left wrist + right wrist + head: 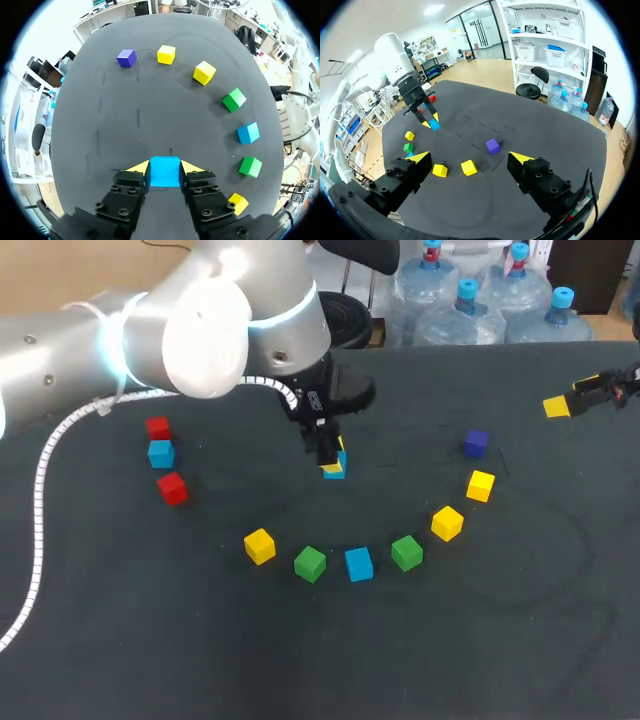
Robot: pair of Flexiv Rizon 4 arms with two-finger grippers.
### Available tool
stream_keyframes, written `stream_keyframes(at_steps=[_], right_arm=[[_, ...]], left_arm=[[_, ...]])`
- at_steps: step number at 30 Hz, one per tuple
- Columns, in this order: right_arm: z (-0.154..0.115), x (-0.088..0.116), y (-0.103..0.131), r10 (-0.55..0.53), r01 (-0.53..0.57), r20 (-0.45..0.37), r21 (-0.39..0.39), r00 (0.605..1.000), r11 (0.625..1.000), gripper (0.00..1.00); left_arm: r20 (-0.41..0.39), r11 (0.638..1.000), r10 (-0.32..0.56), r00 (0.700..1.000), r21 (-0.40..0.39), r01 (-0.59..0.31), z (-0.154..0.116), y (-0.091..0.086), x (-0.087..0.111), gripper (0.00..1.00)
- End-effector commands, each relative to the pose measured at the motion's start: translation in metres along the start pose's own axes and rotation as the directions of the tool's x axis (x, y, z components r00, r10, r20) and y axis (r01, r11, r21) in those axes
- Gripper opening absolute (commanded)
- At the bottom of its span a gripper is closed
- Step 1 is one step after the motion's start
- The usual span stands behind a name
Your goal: Place the blue cubes, place green cubes on the blue cubes, place the yellow cubes on the green cubes, then place the red cubes on the yellow cubes, and place purple cube on the red cubes.
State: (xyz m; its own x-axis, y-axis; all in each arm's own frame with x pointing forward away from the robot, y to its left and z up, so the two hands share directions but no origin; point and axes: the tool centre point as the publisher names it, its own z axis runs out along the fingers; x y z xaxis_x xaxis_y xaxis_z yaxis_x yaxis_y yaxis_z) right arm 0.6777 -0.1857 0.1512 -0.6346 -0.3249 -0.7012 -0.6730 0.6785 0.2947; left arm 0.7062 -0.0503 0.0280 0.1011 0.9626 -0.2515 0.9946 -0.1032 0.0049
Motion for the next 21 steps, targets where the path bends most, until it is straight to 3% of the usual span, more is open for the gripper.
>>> stream_keyframes(at_steps=[1,21], right_arm=[[0.001,0.0,-0.001,-0.001,0.001,0.002,-0.003,1.0,1.0,1.0],[0.001,0.0,-0.001,-0.001,0.001,0.002,-0.003,1.0,1.0,1.0]], left_arm=[[0.005,1.0,-0.007,1.0,0.003,0.007,0.003,-0.002,0.0,0.0],[0.035,0.999,-0.04,0.999,0.014,0.039,0.02,-0.005,0.001,0.0]])
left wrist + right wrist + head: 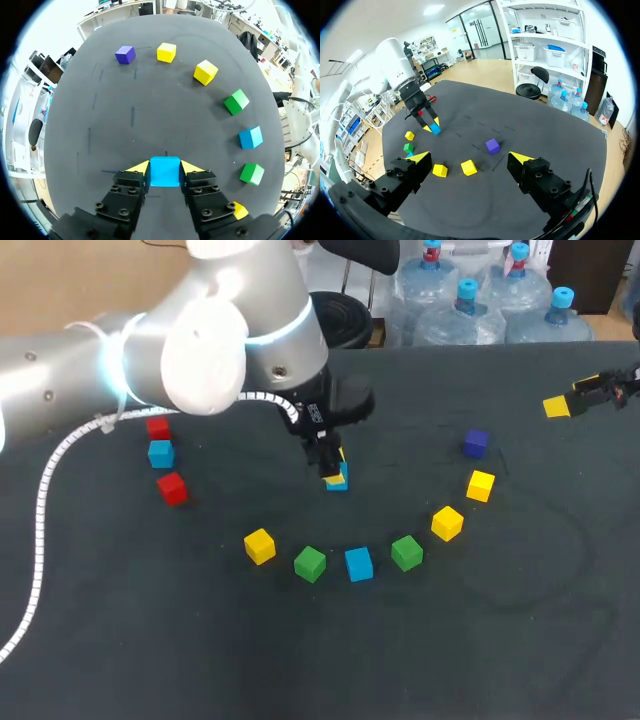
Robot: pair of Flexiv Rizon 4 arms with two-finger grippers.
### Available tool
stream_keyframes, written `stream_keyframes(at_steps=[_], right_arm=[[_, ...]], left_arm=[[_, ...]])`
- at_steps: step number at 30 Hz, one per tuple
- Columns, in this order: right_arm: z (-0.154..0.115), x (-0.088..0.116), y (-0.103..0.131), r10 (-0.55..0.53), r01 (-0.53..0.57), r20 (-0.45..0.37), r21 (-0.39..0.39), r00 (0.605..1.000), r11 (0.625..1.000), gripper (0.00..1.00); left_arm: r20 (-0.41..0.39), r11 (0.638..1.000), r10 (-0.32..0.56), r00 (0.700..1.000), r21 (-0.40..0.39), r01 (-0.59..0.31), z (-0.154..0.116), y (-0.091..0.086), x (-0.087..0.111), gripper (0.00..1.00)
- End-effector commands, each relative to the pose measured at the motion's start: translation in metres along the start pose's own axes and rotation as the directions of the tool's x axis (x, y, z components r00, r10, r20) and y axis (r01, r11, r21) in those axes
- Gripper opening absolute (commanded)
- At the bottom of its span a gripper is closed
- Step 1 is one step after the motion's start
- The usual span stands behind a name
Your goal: Place the blue cubes, place green cubes on the blue cubes, place the yellow cubes on the green cubes, then place the red cubes on the yellow cubes, and place purple cube on the red cubes.
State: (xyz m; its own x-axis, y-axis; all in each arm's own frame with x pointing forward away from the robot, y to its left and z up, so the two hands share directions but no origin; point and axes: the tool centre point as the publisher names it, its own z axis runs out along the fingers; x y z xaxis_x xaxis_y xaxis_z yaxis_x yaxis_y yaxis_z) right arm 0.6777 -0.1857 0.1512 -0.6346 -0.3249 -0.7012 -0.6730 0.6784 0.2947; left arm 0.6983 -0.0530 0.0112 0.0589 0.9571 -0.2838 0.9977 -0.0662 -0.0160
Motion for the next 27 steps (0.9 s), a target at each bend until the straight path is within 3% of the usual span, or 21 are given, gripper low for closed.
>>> stream_keyframes(at_steps=[1,27], right_arm=[[0.0013,-0.0001,-0.0011,-0.001,0.001,0.002,-0.003,1.0,1.0,1.0],[0.0013,-0.0001,-0.0011,-0.001,0.001,0.002,-0.003,1.0,1.0,1.0]], left_arm=[[0.002,1.0,0.001,1.0,0.003,-0.001,0.0029,0.0039,0.0005,0.0],[0.005,1.0,-0.008,1.0,0.019,0.008,0.0086,0.0113,0.0019,0.0]])
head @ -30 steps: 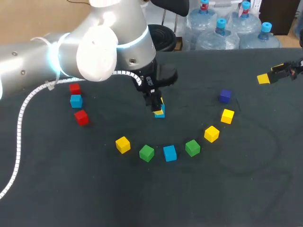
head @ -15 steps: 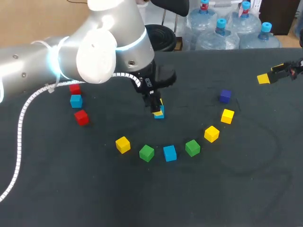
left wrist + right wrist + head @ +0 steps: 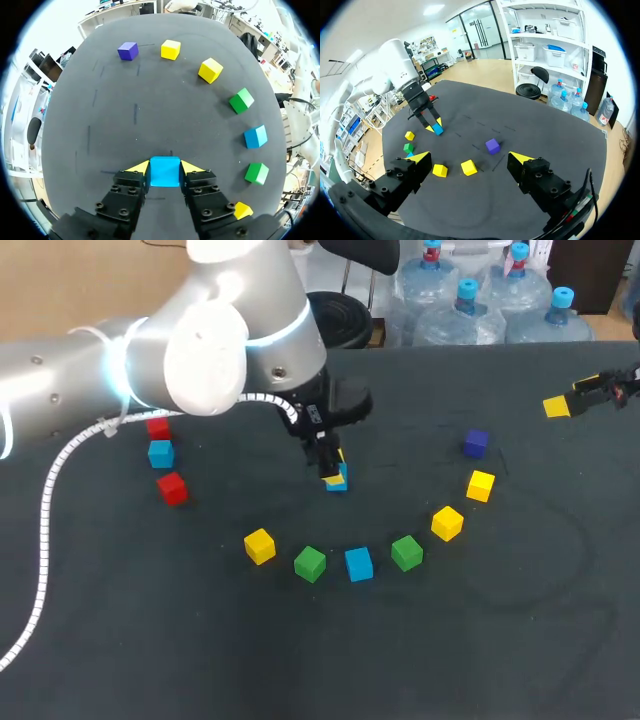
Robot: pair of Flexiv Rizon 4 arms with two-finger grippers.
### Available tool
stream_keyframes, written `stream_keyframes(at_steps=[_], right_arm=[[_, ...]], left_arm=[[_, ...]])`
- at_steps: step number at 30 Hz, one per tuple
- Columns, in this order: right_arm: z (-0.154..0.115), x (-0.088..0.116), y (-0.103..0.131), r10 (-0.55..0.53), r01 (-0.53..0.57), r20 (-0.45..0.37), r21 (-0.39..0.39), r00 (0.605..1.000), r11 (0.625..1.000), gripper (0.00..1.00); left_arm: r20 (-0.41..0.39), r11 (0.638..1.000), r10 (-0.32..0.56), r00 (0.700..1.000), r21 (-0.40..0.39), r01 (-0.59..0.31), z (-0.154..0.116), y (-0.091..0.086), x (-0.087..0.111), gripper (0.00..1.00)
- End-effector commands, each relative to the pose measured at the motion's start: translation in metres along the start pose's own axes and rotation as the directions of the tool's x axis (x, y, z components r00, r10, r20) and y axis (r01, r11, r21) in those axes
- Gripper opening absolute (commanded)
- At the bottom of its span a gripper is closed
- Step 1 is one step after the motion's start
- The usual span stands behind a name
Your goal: Place the blue cubes, place green cubes on the blue cubes, place the yellow cubes on the green cubes, then place the red cubes on the yellow cubes, and place purple cube on the red cubes.
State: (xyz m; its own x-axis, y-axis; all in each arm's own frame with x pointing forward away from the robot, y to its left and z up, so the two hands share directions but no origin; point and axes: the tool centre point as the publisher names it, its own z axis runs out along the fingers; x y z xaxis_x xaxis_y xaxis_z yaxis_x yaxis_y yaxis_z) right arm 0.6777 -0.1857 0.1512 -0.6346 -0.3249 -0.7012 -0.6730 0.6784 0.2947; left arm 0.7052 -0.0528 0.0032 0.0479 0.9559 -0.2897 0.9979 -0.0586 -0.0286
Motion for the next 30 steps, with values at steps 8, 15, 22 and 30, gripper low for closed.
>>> stream_keyframes(at_steps=[8,15,22,30], right_arm=[[0.0013,-0.0001,-0.0011,-0.001,0.001,0.002,-0.003,1.0,1.0,1.0],[0.0013,-0.0001,-0.0011,-0.001,0.001,0.002,-0.003,1.0,1.0,1.0],[0.0013,-0.0001,-0.0011,-0.001,0.001,0.002,-0.003,1.0,1.0,1.0],[0.0013,-0.0001,-0.0011,-0.001,0.001,0.002,-0.003,1.0,1.0,1.0]], left_arm=[[-0.007,1.0,0.009,1.0,0.011,-0.009,0.0011,0.0054,-0.0017,0.0],[-0.011,1.0,0.009,1.0,0.015,-0.009,0.0012,0.0059,-0.0016,0.0],[-0.013,1.0,0.01,1.0,0.019,-0.01,0.0016,0.0067,-0.0019,0.09],[-0.014,1.0,0.006,1.0,0.021,-0.006,0.002,0.0068,-0.002,0.11]])
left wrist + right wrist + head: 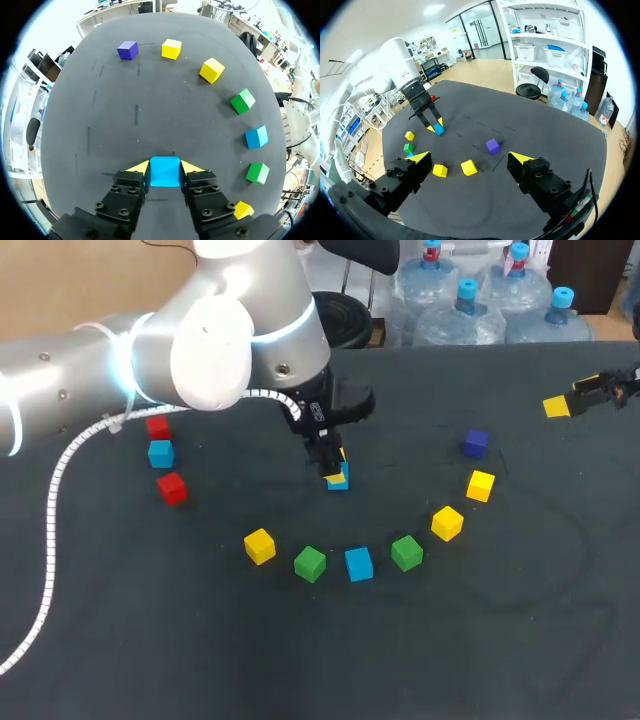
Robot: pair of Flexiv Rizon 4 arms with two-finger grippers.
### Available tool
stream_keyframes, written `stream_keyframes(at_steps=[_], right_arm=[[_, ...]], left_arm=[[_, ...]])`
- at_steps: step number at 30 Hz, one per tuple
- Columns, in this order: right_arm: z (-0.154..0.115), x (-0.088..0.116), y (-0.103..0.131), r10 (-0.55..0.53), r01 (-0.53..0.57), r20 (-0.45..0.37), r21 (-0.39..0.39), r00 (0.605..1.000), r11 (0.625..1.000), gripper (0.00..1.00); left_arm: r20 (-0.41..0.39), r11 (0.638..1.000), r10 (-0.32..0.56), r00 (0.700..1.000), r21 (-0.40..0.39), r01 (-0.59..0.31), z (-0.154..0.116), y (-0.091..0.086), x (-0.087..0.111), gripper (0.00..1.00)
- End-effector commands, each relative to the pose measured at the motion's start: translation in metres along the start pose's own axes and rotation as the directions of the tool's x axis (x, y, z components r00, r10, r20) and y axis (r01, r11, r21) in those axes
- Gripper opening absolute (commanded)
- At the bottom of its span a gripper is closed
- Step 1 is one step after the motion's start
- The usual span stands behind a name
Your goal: Place the blue cubes, place green cubes on the blue cubes, place the yellow cubes on the green cubes, then place the red cubes on the yellow cubes, and place purple cube on the red cubes.
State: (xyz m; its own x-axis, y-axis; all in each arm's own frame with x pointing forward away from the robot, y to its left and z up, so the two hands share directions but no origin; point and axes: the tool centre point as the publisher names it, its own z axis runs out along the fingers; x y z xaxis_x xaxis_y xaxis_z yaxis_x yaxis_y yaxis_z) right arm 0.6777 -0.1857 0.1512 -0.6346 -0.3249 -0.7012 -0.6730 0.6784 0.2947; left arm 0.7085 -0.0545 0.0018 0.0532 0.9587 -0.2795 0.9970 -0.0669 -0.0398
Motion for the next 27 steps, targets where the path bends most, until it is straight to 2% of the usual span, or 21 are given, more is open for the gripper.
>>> stream_keyframes(at_steps=[1,8,21,24,27], right_arm=[[0.0013,-0.0001,-0.0011,-0.001,0.001,0.002,-0.003,1.0,1.0,1.0],[0.0013,-0.0001,-0.0011,-0.001,0.001,0.002,-0.003,1.0,1.0,1.0],[0.0013,-0.0001,-0.0011,-0.001,0.001,0.002,-0.003,1.0,1.0,1.0],[0.0013,-0.0001,-0.0011,-0.001,0.001,0.002,-0.003,1.0,1.0,1.0],[0.0013,-0.0001,-0.0011,-0.001,0.001,0.002,-0.003,1.0,1.0,1.0]], left_arm=[[-0.004,1.0,0.001,1.0,0.008,-0.001,0.0004,0.0035,-0.0008,0.12],[-0.007,1.0,0.002,1.0,0.007,-0.002,0.0002,0.0036,0.0,0.05],[-0.009,1.0,0.001,1.0,0.008,-0.001,0.0001,0.0034,0.0007,0.05],[-0.006,1.0,-0.002,1.0,0.01,0.002,0.0002,0.0033,0.0009,0.12],[-0.008,1.0,-0.005,1.0,0.012,0.005,0.0004,0.0031,0.0014,0.25]])
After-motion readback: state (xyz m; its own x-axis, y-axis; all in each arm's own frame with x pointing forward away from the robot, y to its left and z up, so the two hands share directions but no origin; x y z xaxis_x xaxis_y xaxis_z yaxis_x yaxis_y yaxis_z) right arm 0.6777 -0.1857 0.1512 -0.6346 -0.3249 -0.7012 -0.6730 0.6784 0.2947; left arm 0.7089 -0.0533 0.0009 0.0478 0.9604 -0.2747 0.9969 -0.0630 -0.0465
